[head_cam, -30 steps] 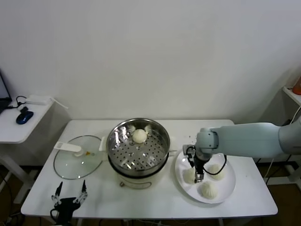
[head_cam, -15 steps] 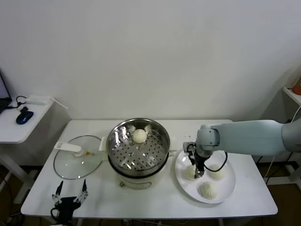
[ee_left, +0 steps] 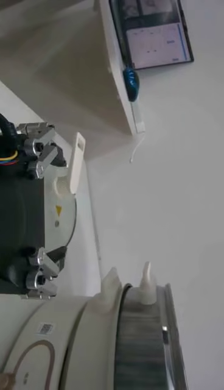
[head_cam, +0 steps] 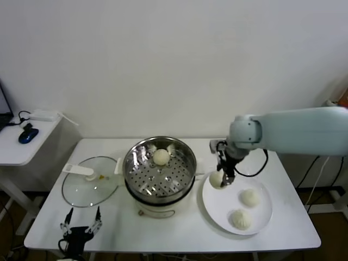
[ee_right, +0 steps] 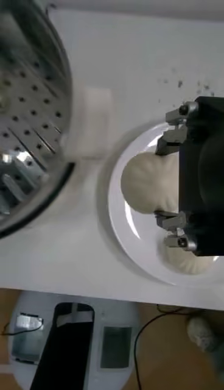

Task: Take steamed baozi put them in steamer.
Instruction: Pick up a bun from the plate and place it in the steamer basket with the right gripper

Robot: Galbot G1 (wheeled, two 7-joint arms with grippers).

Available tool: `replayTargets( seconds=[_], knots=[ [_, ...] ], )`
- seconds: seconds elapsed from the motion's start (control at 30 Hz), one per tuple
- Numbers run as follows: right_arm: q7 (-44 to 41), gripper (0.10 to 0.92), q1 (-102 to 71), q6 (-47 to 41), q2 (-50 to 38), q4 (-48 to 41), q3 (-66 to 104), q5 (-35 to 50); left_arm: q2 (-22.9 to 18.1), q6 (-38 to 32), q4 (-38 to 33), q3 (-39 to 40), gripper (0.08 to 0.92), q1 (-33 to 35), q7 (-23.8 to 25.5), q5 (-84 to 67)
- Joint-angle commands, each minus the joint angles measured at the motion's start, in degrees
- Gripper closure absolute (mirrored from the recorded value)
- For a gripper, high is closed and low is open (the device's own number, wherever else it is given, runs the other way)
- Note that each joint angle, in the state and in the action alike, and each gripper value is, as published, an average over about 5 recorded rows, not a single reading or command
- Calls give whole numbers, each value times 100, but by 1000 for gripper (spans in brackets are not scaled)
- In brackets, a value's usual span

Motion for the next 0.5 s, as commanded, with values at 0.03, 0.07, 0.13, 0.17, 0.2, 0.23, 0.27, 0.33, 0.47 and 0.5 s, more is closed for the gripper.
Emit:
replayTargets(
  seconds=[0.03,0.07,0.13,0.17,0.2,0.23,0.27,0.33,0.47,0.5],
  knots=[
    [-329,406,1155,-41,399,168,311,776,3,7,-40,14,177,17,3,17],
    [-333,406,1143,-79,511,93,410,899,3,9,-49,15,177,20,3,22],
    [-335,406,1042,-149,785,-127,652,1106,2,13,-70,16,177,25,5,31],
    [-336,406,958,-172,941,-263,787,1194,3,16,-79,16,177,29,8,34],
    [-340,406,863,-187,1084,-409,917,1247,4,19,-88,16,177,35,12,37],
    [-346,406,737,-201,1241,-577,1056,1277,5,22,-95,15,177,41,16,39],
    [-350,406,607,-212,1393,-744,1179,1301,5,24,-101,14,177,48,19,42],
    [-374,406,315,-223,1661,-1092,1369,1300,5,28,-110,9,177,62,19,44],
    [-468,406,-308,-180,2140,-1806,1577,1141,3,30,-134,-8,177,90,10,37],
    [-479,406,-466,-169,2243,-1975,1616,1089,2,31,-143,-13,177,99,10,35]
  ],
)
